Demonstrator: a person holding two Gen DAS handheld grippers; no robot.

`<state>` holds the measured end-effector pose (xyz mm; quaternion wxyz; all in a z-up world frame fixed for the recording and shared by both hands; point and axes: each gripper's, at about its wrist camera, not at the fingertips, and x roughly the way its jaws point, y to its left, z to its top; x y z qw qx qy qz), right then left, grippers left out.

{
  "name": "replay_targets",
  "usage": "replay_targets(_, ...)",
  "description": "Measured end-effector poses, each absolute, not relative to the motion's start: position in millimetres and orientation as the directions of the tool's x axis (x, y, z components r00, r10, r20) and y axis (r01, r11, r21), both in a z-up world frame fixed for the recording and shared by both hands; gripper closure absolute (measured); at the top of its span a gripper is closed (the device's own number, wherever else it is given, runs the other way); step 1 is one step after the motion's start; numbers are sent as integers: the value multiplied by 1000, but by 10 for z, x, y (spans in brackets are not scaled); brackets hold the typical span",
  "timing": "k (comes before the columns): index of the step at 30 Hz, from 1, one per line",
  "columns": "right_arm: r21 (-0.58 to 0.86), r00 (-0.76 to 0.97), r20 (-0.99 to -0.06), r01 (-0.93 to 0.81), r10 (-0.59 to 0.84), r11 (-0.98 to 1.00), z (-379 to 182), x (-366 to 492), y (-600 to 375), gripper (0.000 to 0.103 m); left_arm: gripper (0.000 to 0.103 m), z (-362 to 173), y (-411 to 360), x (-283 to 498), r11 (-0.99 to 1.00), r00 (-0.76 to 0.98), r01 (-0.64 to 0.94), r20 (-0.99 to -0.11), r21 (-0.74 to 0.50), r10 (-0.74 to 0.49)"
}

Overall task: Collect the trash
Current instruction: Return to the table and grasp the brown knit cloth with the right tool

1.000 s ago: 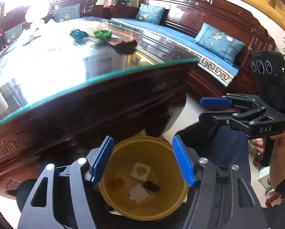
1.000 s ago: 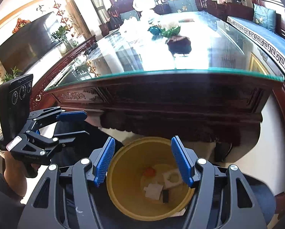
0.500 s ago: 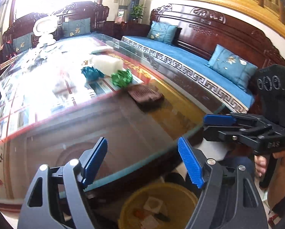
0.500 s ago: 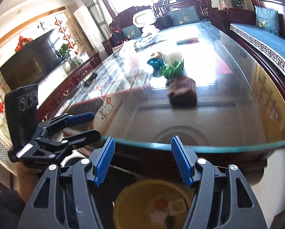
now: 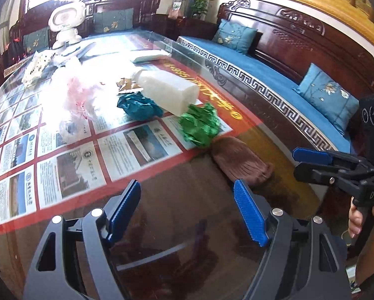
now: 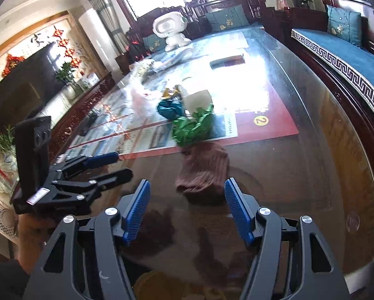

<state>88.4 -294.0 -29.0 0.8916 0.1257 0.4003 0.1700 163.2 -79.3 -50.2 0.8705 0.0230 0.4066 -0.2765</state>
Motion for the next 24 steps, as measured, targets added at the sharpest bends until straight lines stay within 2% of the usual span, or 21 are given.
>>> replay_targets(6,293,602,-721,-183,342,938,-509,1212,-2893,37,26,-638,-828,1887,849,493,492,-741,-194,-455)
replay_targets(8,279,601,-728,-181,331,943,-557,1252,-2863,33,26,-672,-827,1951,849,488,490,-745,-199,-456)
replay_targets(15,171,603,-746,-235,281,957,-633,1301,-2685,33,26,-712,-889,2058,842,469,499,-753,-205,-462)
replay_targets(17,108,615,-748,-256,248,961,-650,1294,-2614,41,26,-718,-903,2068,842,469,500,-753,-204,-461)
replay_targets(19,81,624,-743,-276,242,958,-651,1271,-2579,62,26,-717,-913,2073,842,470,499,-752,-206,-463)
replay_targets(20,100,616,-741,-292,267,951,-650,1276,-2581,68,26,-718,-921,2076,842,471,498,-751,-207,-462)
replay_targets(21,119,606,-742,-301,286,946,-649,1288,-2590,81,26,-720,-929,2080,843,471,496,-752,-206,-461)
replay_targets(22,135,598,-743,-306,300,943,-648,1295,-2598,87,26,-722,-931,2082,844,472,496,-752,-206,-460)
replay_targets(24,148,600,-738,-302,308,942,-641,1299,-2613,93,26,-718,-952,2084,844,471,495,-753,-207,-460)
